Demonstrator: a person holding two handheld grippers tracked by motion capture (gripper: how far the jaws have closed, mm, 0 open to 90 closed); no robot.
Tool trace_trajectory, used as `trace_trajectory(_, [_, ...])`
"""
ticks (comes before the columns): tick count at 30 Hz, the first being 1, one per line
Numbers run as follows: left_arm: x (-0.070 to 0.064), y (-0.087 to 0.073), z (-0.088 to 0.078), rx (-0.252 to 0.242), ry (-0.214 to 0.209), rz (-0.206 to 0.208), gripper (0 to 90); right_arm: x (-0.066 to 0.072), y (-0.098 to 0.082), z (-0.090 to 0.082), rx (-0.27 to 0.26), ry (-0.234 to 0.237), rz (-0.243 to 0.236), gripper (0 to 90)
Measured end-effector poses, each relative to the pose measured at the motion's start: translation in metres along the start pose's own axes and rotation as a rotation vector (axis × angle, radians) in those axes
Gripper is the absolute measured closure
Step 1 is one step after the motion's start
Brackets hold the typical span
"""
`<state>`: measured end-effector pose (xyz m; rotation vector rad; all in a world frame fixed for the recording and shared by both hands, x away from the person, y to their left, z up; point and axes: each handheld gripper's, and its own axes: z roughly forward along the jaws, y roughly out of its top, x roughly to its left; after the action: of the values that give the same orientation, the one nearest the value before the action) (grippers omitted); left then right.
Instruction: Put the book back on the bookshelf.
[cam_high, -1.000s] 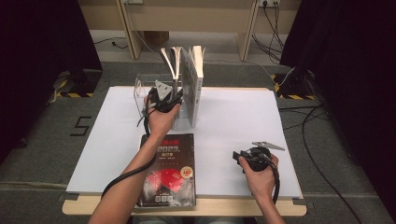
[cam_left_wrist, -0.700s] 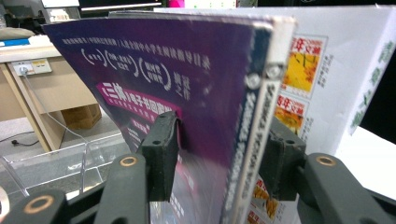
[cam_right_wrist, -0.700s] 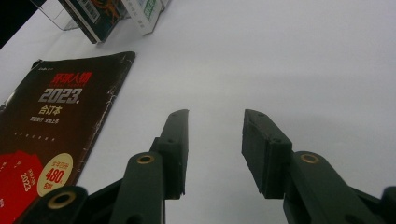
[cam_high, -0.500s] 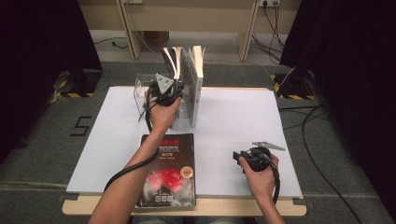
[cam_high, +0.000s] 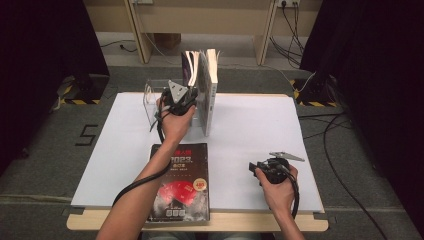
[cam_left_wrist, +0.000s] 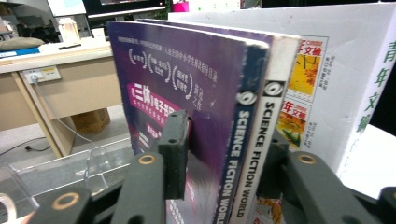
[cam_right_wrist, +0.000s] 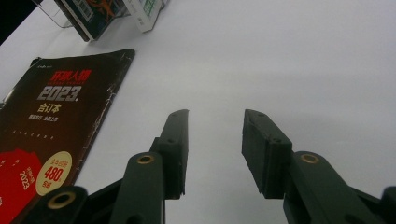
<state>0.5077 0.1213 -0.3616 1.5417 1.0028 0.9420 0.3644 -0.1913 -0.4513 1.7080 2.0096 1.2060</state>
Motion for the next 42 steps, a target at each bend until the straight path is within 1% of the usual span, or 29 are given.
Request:
trace_trajectory(3, [-0.001,-0.001,-0.001,0.0,-0.01,-0.008,59.5,-0.001,0.0,0.001,-0.001,0.0,0.001,62.1])
trace_trajectory(8, [0.001,-0.004,-0.004,0.008,-0.004,-0.013,51.9,0.0,0.0,0.001,-0.001,-0.002,-0.002,62.2])
trace_trajectory(9, [0.001,-0.004,-0.004,0.01,-0.002,-0.018,51.9,0.0,0.0,0.001,0.0,-0.001,-0.001,62.2])
trace_trajectory(10, [0.002,-0.005,-0.006,0.011,-0.004,-0.027,50.0,0.001,0.0,0.001,0.0,-0.002,-0.003,62.2])
trace_trajectory(11, [0.002,-0.005,-0.007,0.011,-0.006,-0.027,49.3,0.001,-0.001,0.001,0.0,0.0,0.001,62.2])
trace_trajectory(15, [0.002,-0.007,-0.01,0.018,-0.012,-0.026,47.6,0.001,-0.001,0.001,0.002,-0.001,-0.003,62.1])
trace_trajectory(16, [0.002,-0.007,-0.011,0.018,-0.015,-0.029,47.3,0.001,0.0,0.001,0.002,-0.003,-0.009,62.1])
trace_trajectory(17, [0.002,-0.008,-0.012,0.02,-0.019,-0.035,46.7,0.002,0.0,0.001,0.003,0.0,-0.001,62.1])
trace_trajectory(19, [0.003,-0.009,-0.013,0.027,-0.022,-0.043,45.7,0.002,-0.001,0.002,0.004,0.0,-0.002,62.1])
trace_trajectory(28, [0.005,-0.014,-0.02,0.04,-0.029,-0.031,43.3,0.002,0.0,0.002,0.005,-0.003,-0.005,62.0])
trace_trajectory(35, [0.007,-0.017,-0.025,0.045,-0.039,-0.045,41.9,0.003,-0.001,0.003,0.004,-0.003,-0.01,62.0])
trace_trajectory(36, [0.008,-0.019,-0.026,0.053,-0.045,-0.056,41.6,0.003,-0.001,0.003,0.005,-0.003,-0.007,62.0])
trace_trajectory(42, [0.009,-0.023,-0.031,0.061,-0.049,-0.057,40.6,0.004,-0.001,0.004,0.009,-0.003,-0.01,62.0])
